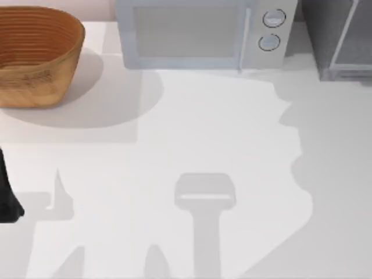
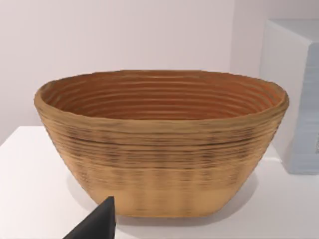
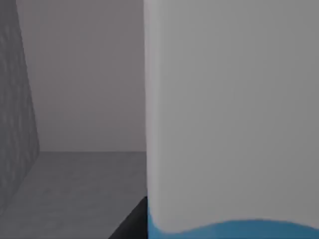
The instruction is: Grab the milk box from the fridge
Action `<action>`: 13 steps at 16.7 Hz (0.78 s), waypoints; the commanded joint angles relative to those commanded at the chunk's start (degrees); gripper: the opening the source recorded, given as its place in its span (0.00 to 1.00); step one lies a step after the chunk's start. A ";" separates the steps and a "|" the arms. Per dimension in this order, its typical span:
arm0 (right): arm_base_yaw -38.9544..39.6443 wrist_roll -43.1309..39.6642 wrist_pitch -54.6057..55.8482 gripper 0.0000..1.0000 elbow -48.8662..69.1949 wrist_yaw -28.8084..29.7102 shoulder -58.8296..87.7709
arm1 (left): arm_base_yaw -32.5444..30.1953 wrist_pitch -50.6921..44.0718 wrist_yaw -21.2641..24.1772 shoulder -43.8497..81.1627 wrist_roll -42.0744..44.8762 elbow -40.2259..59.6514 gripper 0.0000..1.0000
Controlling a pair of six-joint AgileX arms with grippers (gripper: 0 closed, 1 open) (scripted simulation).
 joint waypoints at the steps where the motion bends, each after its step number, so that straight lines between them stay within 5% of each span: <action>1: -0.25 0.01 0.99 0.00 -2.06 -0.37 -1.36 | 0.00 0.00 0.00 0.00 0.00 0.00 1.00; 13: 1.33 -0.34 -2.10 0.00 -8.19 0.46 -11.67 | 0.00 0.00 0.00 0.00 0.00 0.00 1.00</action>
